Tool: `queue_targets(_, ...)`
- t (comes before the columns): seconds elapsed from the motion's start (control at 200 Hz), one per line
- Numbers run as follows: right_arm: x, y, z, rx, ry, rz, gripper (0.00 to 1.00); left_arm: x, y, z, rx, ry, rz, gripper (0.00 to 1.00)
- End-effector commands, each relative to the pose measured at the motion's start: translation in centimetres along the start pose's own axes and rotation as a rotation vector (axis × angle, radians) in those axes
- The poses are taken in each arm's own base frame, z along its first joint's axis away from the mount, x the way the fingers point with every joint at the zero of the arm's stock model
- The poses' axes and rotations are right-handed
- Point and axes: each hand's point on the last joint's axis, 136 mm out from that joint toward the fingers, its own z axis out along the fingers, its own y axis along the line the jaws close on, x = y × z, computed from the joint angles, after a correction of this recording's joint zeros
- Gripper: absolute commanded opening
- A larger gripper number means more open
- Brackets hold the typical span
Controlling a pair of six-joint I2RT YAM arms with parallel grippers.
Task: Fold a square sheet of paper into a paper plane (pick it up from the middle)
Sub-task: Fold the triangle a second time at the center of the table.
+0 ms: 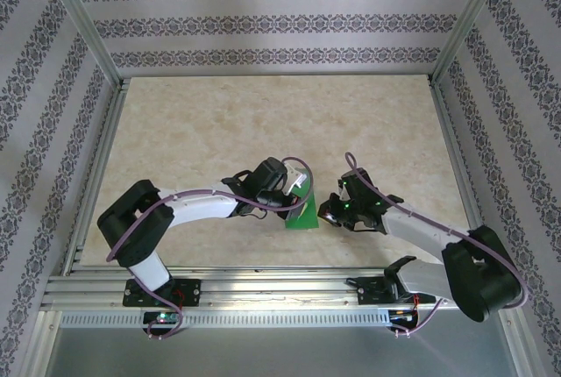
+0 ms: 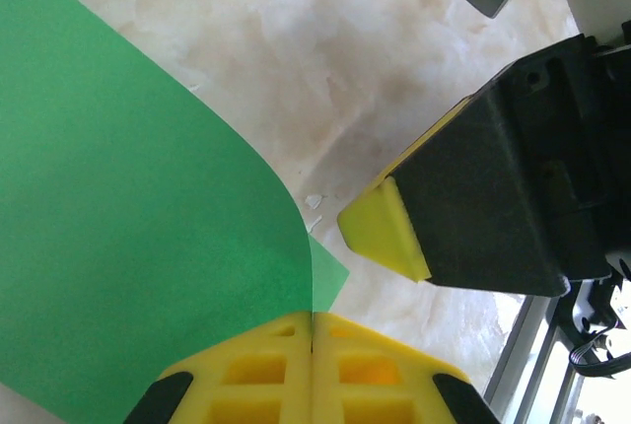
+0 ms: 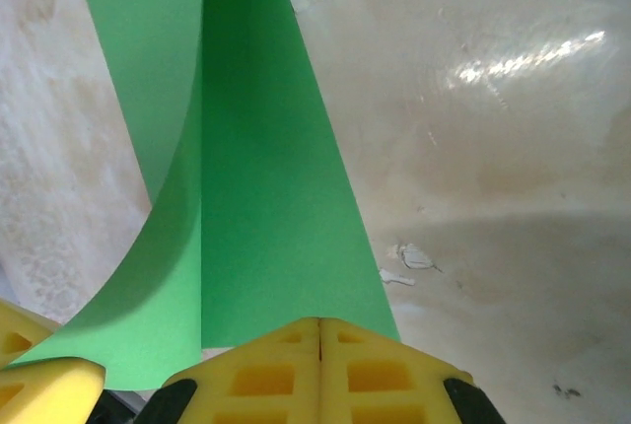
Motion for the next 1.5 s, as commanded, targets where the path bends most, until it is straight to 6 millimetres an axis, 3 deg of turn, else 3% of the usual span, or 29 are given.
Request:
queue_targets(0.0,-0.5,1.8,0.4,-0.034,0.004,-0.037,0.04,-0.1,0.2,0.4,0.017,-0.003,-0.028,0.00)
queue_targets(0.235,-0.2,1.1,2.0,0.000,0.049,-0.044,0.03,0.0,0.4,0.8,0.019,0.001,-0.040,0.00)
queue_targets(0.61,0.4,-3.5,2.9,0.213,0.098,-0.071,0.02,-0.5,2.4,1.0,0.046,0.007,-0.109,0.00)
queue_targets(0.949,0.2,-3.3,2.9,0.223,0.102,-0.081,0.02,-0.8,5.3,1.5,-0.014,0.031,-0.114,0.00)
queue_targets(1.494,-0.1,-3.0,3.0,0.221,0.106,-0.077,0.02,0.4,7.3,1.0,-0.111,0.063,-0.092,0.00)
